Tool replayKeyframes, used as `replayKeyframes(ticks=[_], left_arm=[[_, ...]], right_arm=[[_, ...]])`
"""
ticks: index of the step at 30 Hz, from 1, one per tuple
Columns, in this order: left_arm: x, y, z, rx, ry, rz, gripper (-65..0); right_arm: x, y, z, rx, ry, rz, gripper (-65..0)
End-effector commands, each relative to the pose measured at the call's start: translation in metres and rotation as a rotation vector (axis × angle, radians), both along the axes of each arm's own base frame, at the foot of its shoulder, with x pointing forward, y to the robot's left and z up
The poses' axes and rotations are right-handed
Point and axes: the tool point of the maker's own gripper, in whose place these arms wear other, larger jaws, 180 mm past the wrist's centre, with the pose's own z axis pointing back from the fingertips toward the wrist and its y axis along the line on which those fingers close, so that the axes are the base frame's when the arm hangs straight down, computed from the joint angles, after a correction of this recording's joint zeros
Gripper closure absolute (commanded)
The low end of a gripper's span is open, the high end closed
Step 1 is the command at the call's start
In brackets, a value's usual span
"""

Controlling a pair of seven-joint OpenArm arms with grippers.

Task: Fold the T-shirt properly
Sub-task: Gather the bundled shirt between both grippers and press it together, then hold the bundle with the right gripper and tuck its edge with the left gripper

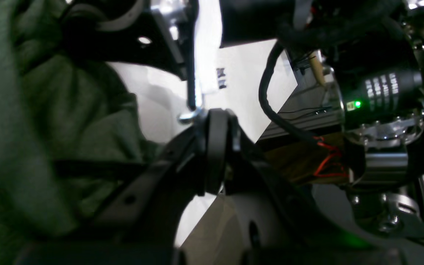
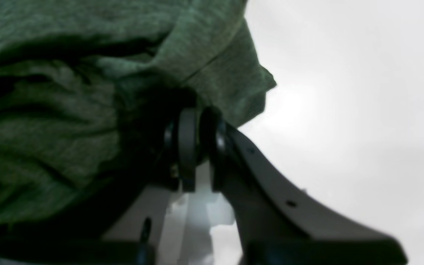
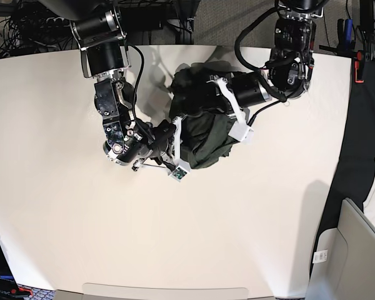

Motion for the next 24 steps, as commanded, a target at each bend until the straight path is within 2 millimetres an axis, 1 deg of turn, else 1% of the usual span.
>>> replayKeyframes(ticks=[1,4,8,9,12,15,20,23,24], left_arm=[[0.017,0.037,-0.024,0.165,0.01,0.112,0.0],[0.016,0.045,-0.035,0.18,0.039,0.125,0.0],[0.012,0.052,-0.058,0.192,0.11,0.142,0.0],[0.012,0.052,-0.059,0.193,0.113,0.143,0.0],[0.016,0.059,-0.058,0.201,0.091,0.163,0.0],[0.019,0.063,-0.052,0.208,0.067,0.166,0.0],[0.024,0.068,-0.033,0.23,-0.002,0.152,0.0],[0.025,0.073,-0.028,0.245,-0.021,0.149,0.0],[0.028,0.079,-0.027,0.25,-0.025,0.165,0.0]], right_arm=[[0.005,0.018,0.023,0.095,-0.037,0.048,-4.1],[0.005,0.02,0.023,0.097,-0.037,0.049,-4.1],[0.005,0.019,0.022,0.097,-0.034,0.049,-4.1],[0.004,0.02,0.023,0.098,-0.036,0.05,-4.1],[0.003,0.019,0.021,0.097,-0.03,0.049,-4.1],[0.003,0.019,0.021,0.096,-0.029,0.049,-4.1],[0.002,0.018,0.019,0.093,-0.025,0.048,-4.1],[0.002,0.018,0.019,0.091,-0.025,0.048,-4.1],[0.002,0.018,0.018,0.09,-0.023,0.048,-4.1]])
